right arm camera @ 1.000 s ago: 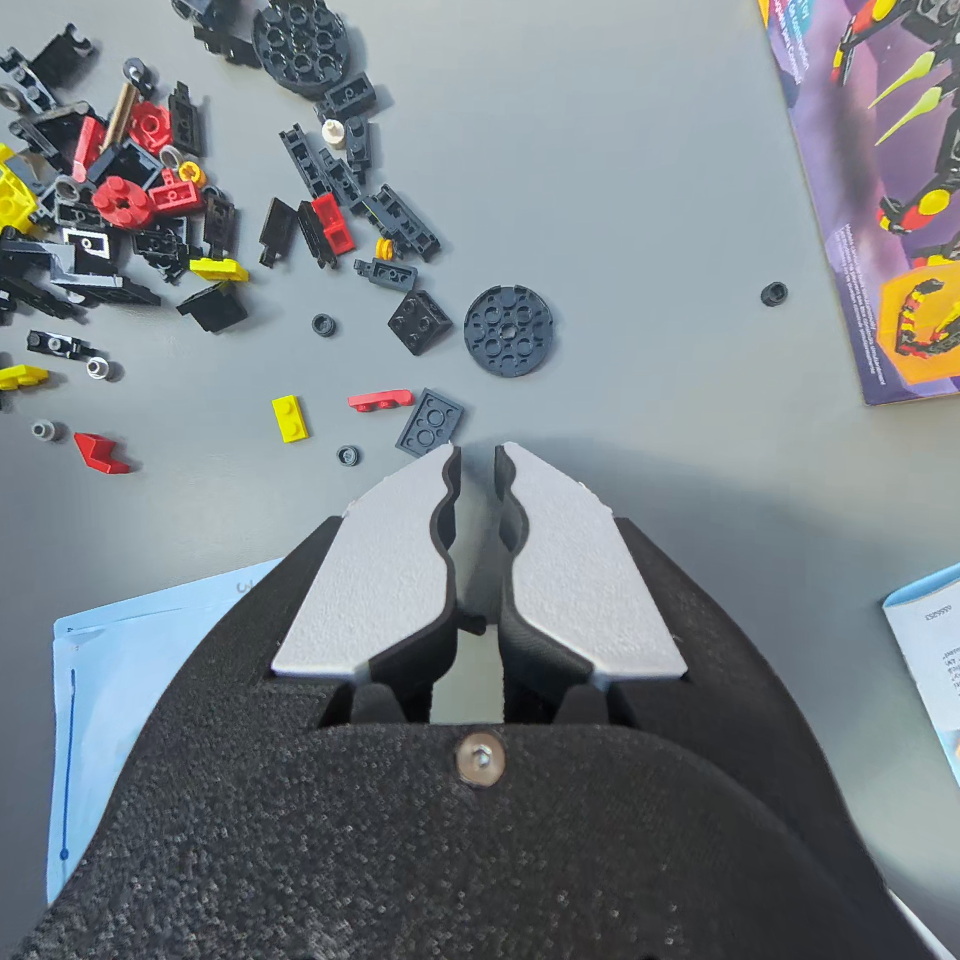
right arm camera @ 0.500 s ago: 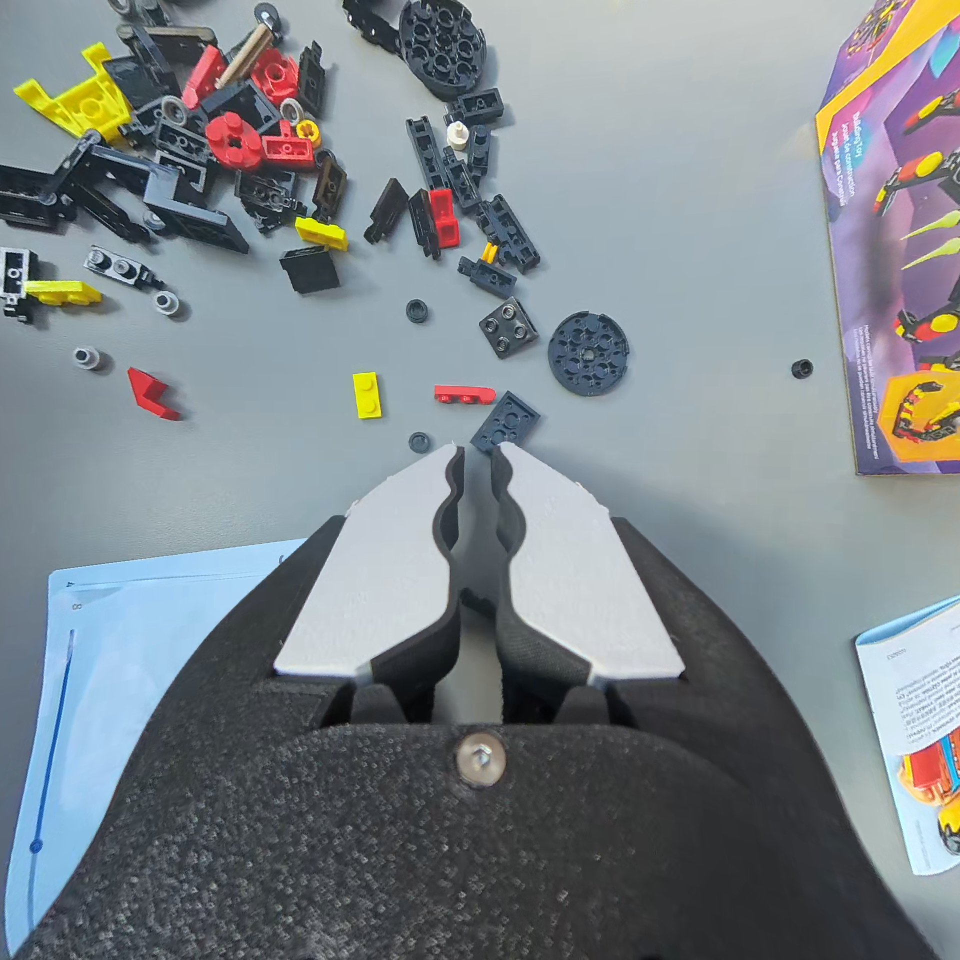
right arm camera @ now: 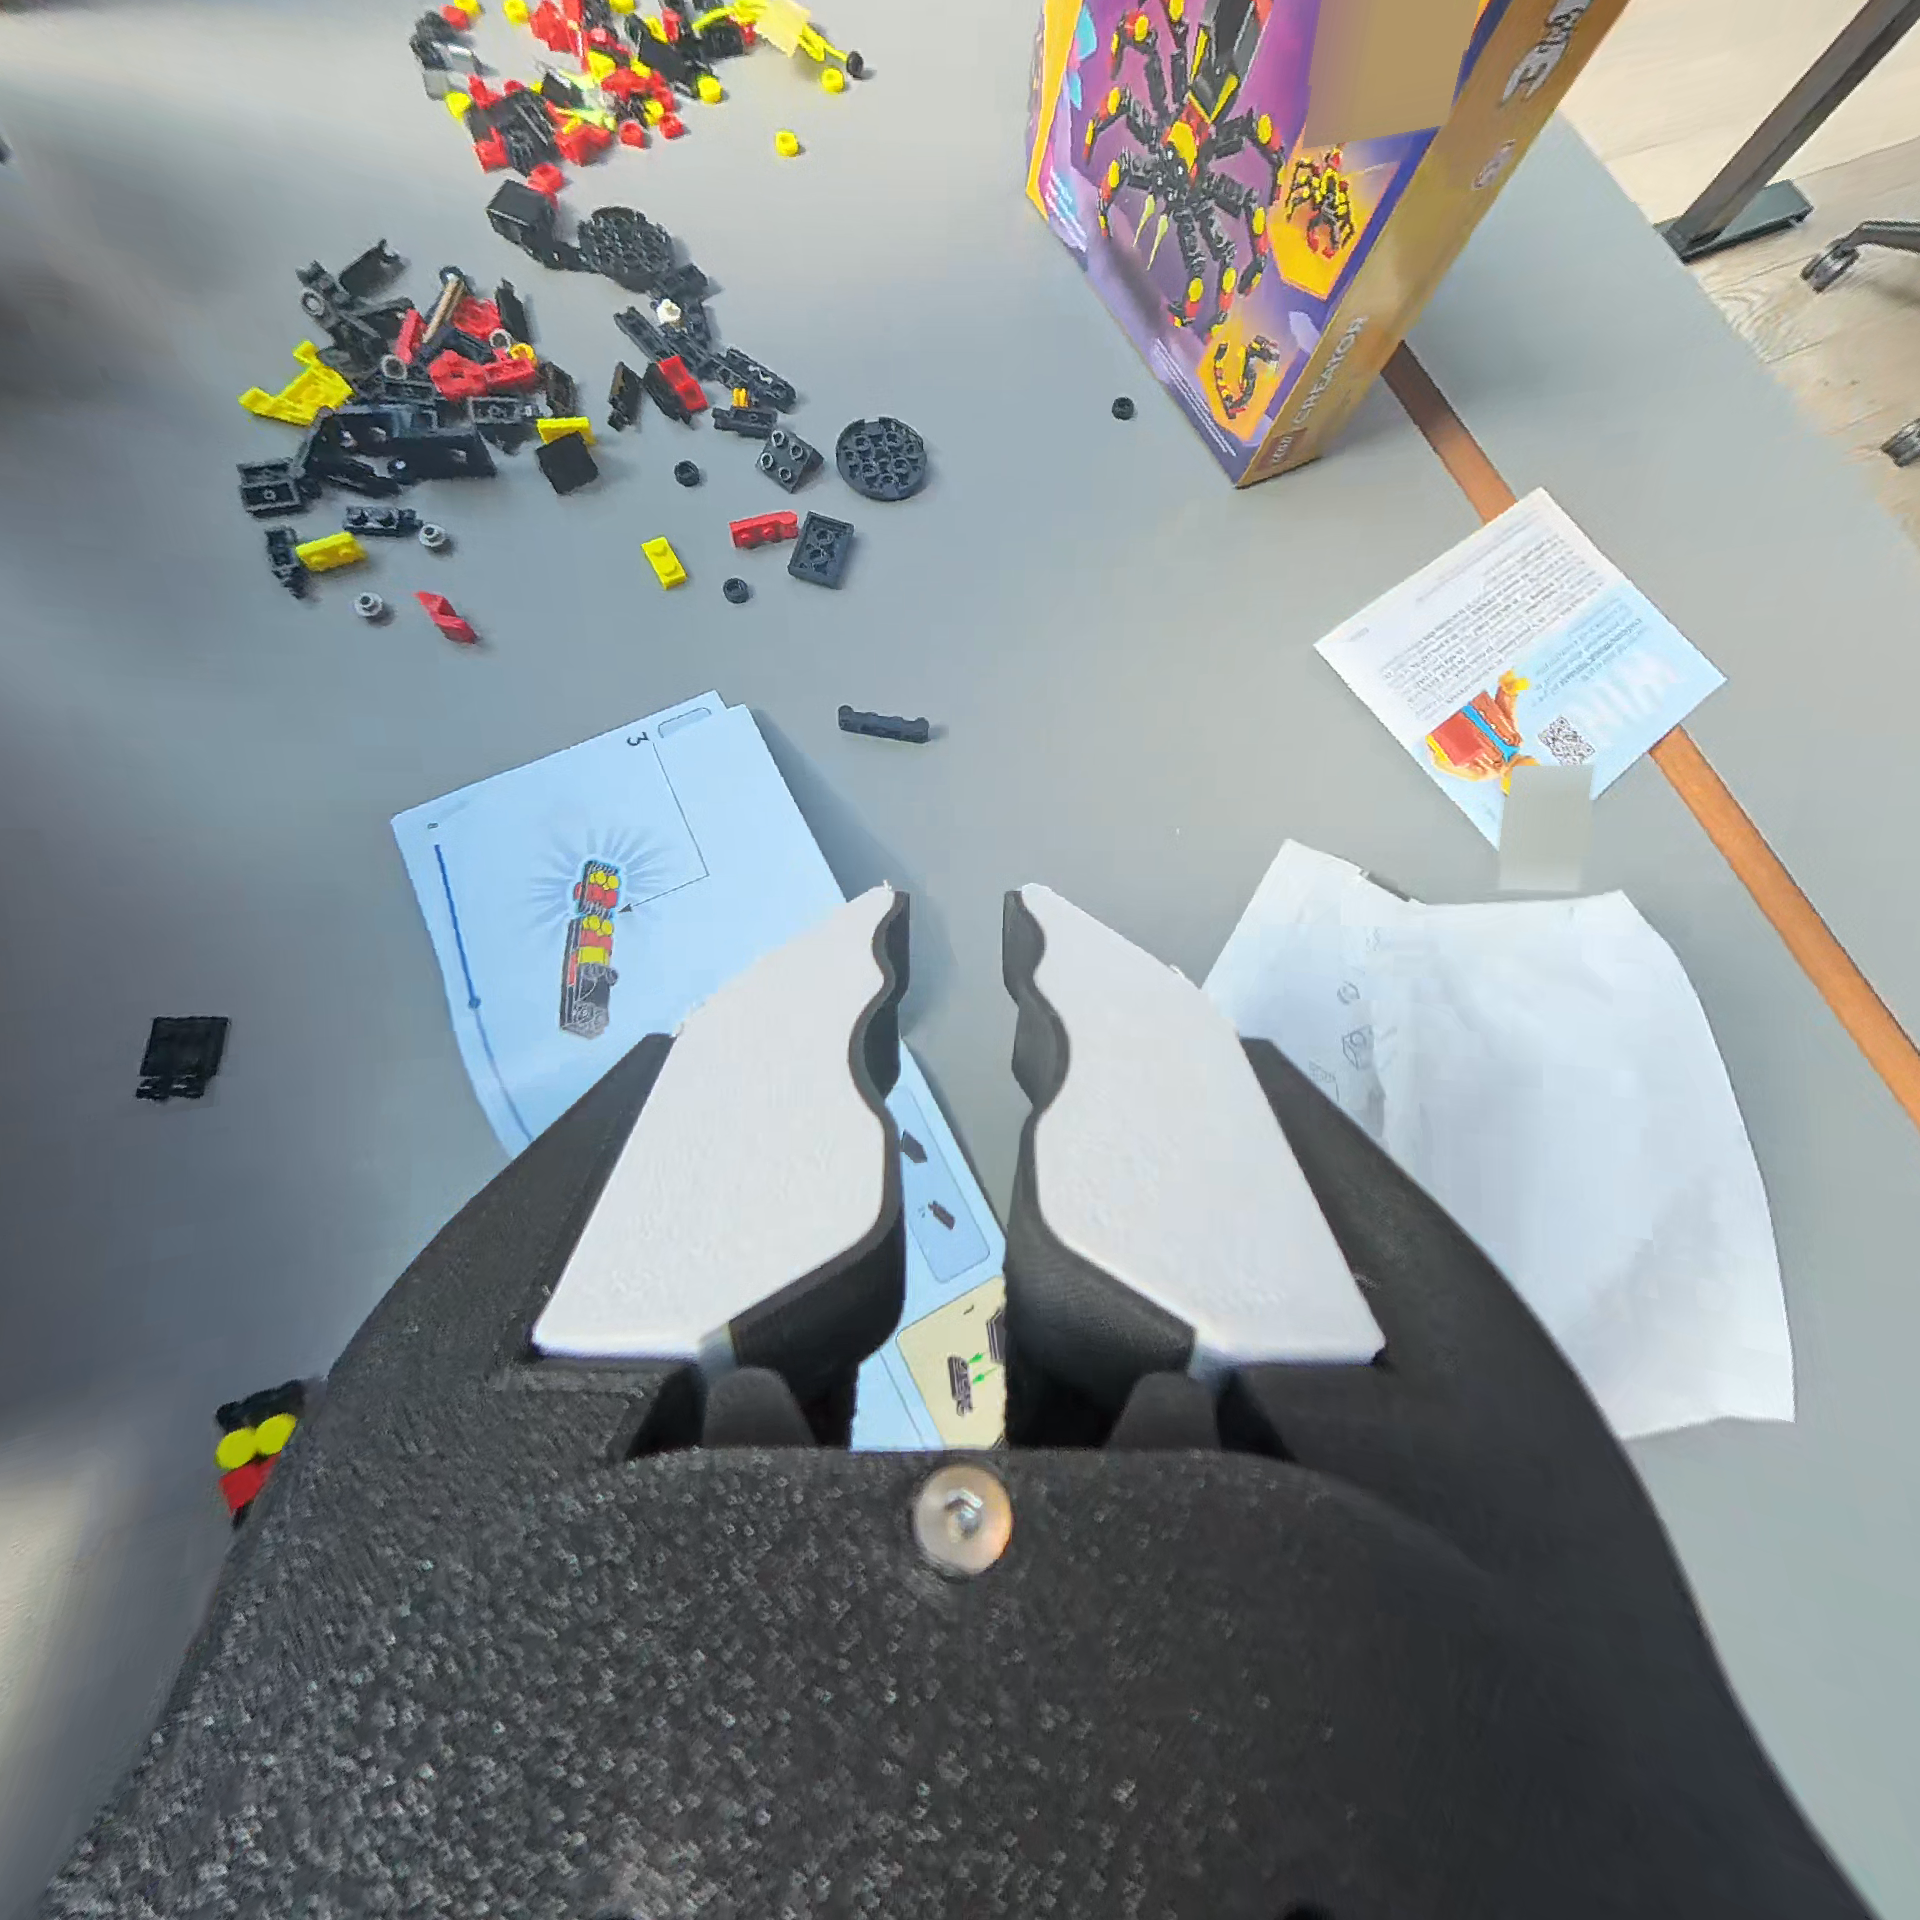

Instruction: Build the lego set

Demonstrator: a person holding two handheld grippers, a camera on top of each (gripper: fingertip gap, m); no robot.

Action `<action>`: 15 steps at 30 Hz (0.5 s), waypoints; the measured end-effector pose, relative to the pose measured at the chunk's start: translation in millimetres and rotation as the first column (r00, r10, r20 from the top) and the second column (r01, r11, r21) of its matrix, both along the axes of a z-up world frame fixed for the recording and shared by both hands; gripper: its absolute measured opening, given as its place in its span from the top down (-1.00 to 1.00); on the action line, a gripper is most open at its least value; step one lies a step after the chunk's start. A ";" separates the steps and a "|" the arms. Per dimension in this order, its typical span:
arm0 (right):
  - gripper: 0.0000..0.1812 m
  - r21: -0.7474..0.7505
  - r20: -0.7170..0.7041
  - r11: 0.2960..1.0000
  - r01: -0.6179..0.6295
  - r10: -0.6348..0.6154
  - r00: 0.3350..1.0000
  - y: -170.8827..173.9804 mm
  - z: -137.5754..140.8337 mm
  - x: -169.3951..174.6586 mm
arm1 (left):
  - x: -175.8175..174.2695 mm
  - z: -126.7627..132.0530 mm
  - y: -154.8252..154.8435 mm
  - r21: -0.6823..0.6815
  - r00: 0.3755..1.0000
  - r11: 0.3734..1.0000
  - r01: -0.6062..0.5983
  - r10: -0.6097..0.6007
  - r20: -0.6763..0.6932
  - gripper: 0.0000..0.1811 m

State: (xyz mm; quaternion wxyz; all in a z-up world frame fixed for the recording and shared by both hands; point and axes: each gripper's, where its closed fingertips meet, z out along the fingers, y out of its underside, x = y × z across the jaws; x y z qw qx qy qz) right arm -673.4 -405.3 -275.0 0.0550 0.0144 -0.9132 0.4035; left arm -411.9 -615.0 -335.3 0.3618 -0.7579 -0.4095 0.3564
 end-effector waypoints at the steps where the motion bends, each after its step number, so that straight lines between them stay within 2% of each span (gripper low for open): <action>1: 0.82 -0.021 -0.002 1.000 0.016 -0.016 1.000 12.2 6.0 4.2 | -3.1 0.6 0.3 -0.007 1.000 1.000 0.002 -0.002 0.003 0.56; 7: 0.81 -0.112 -0.039 0.988 0.102 -0.107 0.993 60.6 23.5 18.6 | -20.3 3.9 -1.7 -0.055 0.999 0.998 -0.029 0.031 0.033 0.56; 15: 0.79 -0.157 -0.027 0.982 0.101 -0.107 0.994 79.3 14.5 26.0 | -27.0 -4.5 -2.1 -0.093 0.990 0.994 -0.065 0.075 0.119 0.55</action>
